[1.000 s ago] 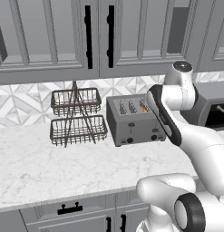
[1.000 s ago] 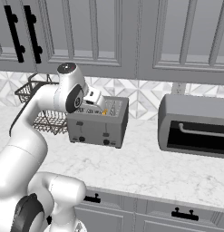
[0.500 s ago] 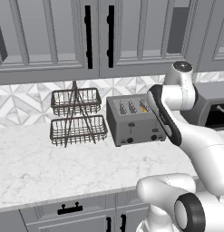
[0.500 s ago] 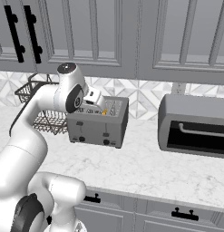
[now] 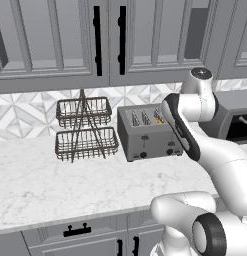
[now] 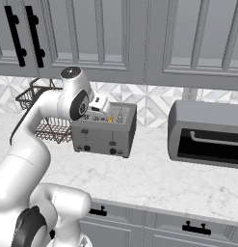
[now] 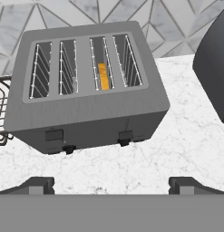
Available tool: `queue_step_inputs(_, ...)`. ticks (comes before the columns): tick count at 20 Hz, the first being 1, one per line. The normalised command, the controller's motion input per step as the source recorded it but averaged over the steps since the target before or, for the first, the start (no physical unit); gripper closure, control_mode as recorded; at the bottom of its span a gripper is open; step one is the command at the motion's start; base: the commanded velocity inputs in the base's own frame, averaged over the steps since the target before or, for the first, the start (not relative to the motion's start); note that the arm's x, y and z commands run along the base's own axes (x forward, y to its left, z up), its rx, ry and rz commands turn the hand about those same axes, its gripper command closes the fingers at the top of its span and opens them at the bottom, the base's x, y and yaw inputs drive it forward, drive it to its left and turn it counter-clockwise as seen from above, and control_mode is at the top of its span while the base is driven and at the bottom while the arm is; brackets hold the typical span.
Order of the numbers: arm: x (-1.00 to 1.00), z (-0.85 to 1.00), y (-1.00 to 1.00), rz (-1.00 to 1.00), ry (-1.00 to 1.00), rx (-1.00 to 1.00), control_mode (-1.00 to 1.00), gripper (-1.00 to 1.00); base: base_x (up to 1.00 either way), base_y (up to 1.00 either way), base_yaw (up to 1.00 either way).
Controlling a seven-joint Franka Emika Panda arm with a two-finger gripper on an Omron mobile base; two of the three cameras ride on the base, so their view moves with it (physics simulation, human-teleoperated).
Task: Start the toaster. Once the lever pops up, take the bread to the plate on the dining counter.
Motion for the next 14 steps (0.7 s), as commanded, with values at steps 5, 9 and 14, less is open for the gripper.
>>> queue_step_inputs(5, 0.00, 0.00, 0.00, 0.00, 0.00, 0.00, -1.00, -1.00, 0.00, 0.00, 0.00)
queue_step_inputs(9, 0.00, 0.00, 0.00, 0.00, 0.00, 0.00, -1.00, -1.00, 0.00, 0.00, 0.00)
queue_step_inputs(14, 0.00, 0.00, 0.00, 0.00, 0.00, 0.00, -1.00, -1.00, 0.00, 0.00, 0.00)
